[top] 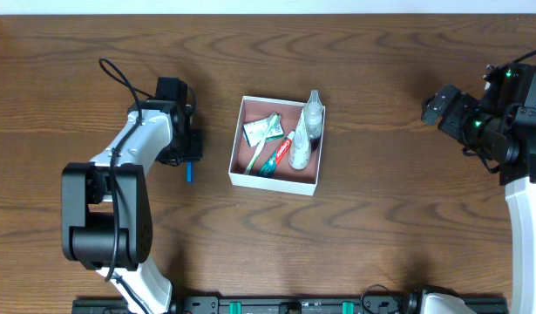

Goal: Pack container
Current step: 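Grasp the blue razor with the left gripper, then place the blue razor into the box and release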

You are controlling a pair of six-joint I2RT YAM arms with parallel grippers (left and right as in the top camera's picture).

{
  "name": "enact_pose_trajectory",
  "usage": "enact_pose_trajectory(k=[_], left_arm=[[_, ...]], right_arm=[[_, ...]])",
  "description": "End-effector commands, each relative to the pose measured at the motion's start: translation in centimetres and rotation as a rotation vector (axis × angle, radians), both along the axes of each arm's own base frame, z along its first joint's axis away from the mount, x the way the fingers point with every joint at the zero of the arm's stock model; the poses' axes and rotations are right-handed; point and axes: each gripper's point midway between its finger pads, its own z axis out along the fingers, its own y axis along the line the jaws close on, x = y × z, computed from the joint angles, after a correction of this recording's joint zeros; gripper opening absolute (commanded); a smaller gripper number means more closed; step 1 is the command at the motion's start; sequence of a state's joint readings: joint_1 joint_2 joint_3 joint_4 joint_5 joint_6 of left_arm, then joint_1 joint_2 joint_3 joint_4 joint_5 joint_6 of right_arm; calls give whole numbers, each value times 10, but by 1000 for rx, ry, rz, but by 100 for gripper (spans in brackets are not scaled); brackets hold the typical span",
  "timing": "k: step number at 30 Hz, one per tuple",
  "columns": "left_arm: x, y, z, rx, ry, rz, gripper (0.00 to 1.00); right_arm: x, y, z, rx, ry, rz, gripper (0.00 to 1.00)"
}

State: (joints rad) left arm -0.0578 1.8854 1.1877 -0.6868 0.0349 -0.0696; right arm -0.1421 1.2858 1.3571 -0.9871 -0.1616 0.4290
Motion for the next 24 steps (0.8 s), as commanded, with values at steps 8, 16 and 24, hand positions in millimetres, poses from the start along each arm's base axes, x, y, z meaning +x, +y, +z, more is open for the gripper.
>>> enact_pose_trajectory(k=[8, 16, 24], left_arm=[[-13, 0, -26, -4, 90, -15, 39], [-14, -1, -11, -4, 86, -16, 11], [5, -18, 100, -66, -140, -47, 6]], right_arm=[[0, -2, 1, 7, -2, -11, 99], [0, -2, 1, 7, -2, -11, 99], [0, -2, 1, 7, -2, -11, 99]])
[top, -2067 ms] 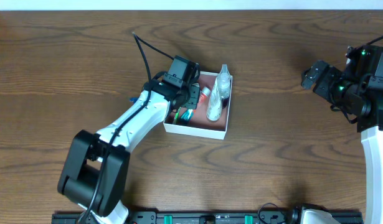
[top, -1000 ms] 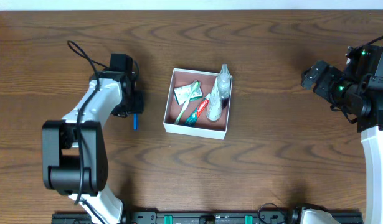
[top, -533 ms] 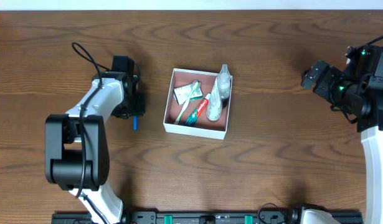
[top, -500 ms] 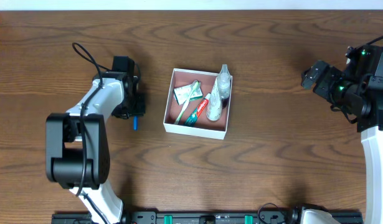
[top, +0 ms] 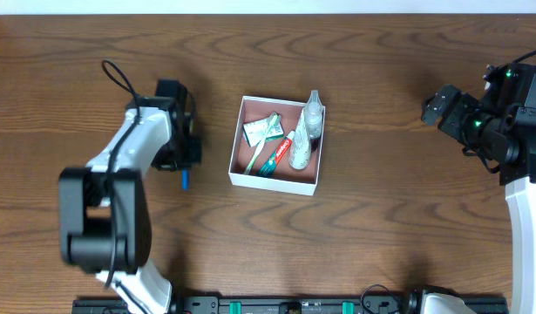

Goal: Pack container
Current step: 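Place the blue razor into the box and release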

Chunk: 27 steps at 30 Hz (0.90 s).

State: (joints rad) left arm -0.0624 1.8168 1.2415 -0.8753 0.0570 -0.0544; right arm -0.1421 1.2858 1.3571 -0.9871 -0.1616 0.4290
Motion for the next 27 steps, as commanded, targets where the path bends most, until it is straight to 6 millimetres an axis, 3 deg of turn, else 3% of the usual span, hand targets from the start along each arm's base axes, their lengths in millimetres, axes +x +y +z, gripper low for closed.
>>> enact_pose_trajectory(k=[1, 4, 6, 8, 10, 14, 18, 24, 27], left_arm=[[29, -21, 88, -79, -264, -37, 6], [30, -47, 144, -134, -438, -103, 6], [27, -63, 169, -154, -527, -149, 6], [24, -84, 186, -188, -585, -176, 6], [22, -105, 190, -221, -606, -201, 6], [22, -142, 167, -226, -574, -268, 6], [27, -170, 120, -197, -475, -296, 6], [38, -191, 54, -179, -362, -280, 6], [35, -194, 36, -188, -311, -265, 6]], right_arm=[[0, -2, 1, 7, -2, -11, 99], [0, -2, 1, 7, -1, -11, 99], [0, -2, 1, 7, -2, -11, 99], [0, -2, 1, 7, -2, -11, 99], [0, -2, 1, 7, -2, -11, 99], [0, -2, 1, 7, -1, -11, 99], [0, -2, 1, 7, -2, -11, 99], [0, -2, 1, 7, -2, -11, 99], [0, -2, 1, 7, -2, -11, 99]])
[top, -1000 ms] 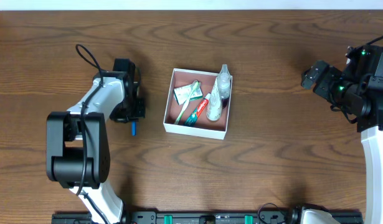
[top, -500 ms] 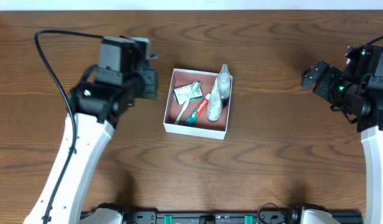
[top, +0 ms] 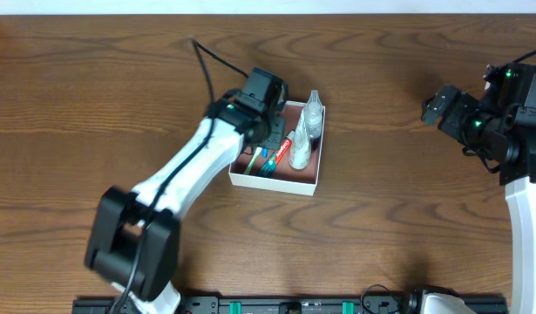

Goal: Pack container
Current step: 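Place the blue razor into the box and release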

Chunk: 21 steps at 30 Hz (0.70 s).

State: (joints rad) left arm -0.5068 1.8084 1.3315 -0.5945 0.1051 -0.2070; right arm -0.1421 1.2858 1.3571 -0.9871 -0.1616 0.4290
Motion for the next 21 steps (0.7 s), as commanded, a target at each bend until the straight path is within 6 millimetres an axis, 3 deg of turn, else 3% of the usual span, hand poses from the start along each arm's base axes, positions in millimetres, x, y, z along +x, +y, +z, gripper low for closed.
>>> enact_pose_trajectory(k=[1, 4, 7, 11, 13, 17, 21], left_arm=[[-4, -3, -13, -12, 46, 26, 6], [-6, -4, -16, -12, 56, 26, 13], [-7, -3, -16, -9, 61, 26, 37], [-6, -2, -12, -12, 55, 28, 40], [-3, 0, 0, -25, 32, 34, 40], [4, 10, 44, -56, -38, 59, 40], [8, 51, 99, -21, -176, 144, 43]], right_arm=[[0, -2, 1, 7, -2, -11, 99], [0, -2, 1, 7, -2, -11, 99], [0, -2, 1, 7, -2, -11, 99], [0, -2, 1, 7, -2, -11, 99], [0, -2, 1, 7, -2, -11, 99], [0, -2, 1, 7, -1, -11, 99], [0, -2, 1, 7, -2, -11, 99]])
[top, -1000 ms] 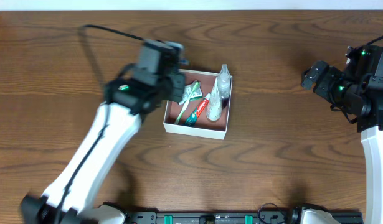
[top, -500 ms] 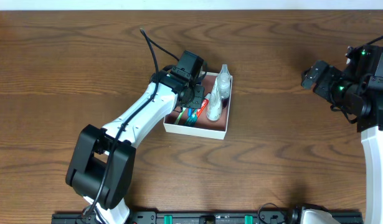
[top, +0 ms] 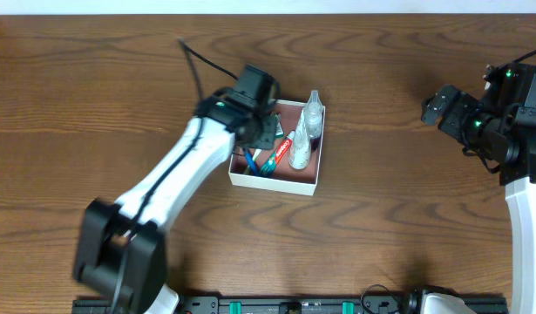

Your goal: Pack container

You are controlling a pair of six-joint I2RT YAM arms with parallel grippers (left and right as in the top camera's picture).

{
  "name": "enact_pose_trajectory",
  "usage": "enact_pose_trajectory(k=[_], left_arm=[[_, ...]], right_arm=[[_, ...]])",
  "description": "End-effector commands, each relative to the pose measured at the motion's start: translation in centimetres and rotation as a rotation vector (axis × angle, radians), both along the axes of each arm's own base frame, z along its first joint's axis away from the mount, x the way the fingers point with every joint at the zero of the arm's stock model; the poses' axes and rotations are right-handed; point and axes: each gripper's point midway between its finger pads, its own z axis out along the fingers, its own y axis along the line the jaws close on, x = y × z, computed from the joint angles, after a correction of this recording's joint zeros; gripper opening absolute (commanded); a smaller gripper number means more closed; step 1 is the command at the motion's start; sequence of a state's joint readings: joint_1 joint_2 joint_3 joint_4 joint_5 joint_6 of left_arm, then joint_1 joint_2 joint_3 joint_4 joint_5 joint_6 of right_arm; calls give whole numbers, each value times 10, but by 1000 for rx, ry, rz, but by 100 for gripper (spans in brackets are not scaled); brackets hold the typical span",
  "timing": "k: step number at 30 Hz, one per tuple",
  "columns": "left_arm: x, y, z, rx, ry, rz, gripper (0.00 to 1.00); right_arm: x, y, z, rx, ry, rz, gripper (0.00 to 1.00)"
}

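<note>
A white box (top: pixel 276 181) with a red-brown floor sits mid-table. Inside lie a red, white and green toothpaste tube (top: pixel 281 152), a green and white packet (top: pixel 269 127) and a clear bottle (top: pixel 312 119) along the right wall. My left gripper (top: pixel 261 138) hangs over the box's left half. A thin blue stick (top: pixel 250 163) pokes out below it, down in the box's front left corner; the fingers look shut on it, but the wrist hides most of them. My right gripper (top: pixel 435 106) hovers far to the right, with nothing near it.
The left arm (top: pixel 163 192) stretches diagonally from the table's front left edge to the box. The right arm's body (top: pixel 520 131) fills the right edge. Bare wooden table (top: pixel 390 218) lies around the box.
My left gripper has shifted slightly left and toward the back over the box. The blue stick has shifted left with it, and now sits nearer the box's left wall. The right arm has not moved.
My left gripper was on the table left of the box, with the blue stick at its tip. It then sat a little nearer the front, the stick still with it. Later it was over the box with the stick inside, as it is now.
</note>
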State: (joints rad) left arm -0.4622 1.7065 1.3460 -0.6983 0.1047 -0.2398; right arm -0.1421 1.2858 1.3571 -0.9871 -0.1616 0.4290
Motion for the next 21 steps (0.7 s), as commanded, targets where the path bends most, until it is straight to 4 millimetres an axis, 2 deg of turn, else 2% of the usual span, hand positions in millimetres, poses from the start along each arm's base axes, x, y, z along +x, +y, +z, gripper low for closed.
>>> enact_pose_trajectory(k=[1, 5, 6, 8, 9, 12, 16, 21], left_arm=[[14, 41, 78, 26, -209, 100, 47], [-2, 89, 120, 94, -297, 159, 55], [-8, 99, 126, 108, -305, 160, 62], [-21, 114, 136, 133, -313, 156, 90], [-27, 120, 141, 144, -318, 153, 98], [-40, 132, 155, 139, -347, 175, 98], [-50, 135, 173, 120, -402, 182, 98], [-57, 137, 180, 115, -421, 185, 98]], right_arm=[[0, -2, 1, 7, -1, -11, 99], [0, -2, 1, 8, -2, -12, 99], [0, -2, 1, 7, -2, -11, 99], [0, -2, 1, 7, -1, -11, 99], [0, -2, 1, 8, -2, -12, 99], [0, -2, 1, 7, -1, -11, 99], [0, -2, 1, 7, -1, -11, 99], [0, -2, 1, 8, -2, -12, 99]])
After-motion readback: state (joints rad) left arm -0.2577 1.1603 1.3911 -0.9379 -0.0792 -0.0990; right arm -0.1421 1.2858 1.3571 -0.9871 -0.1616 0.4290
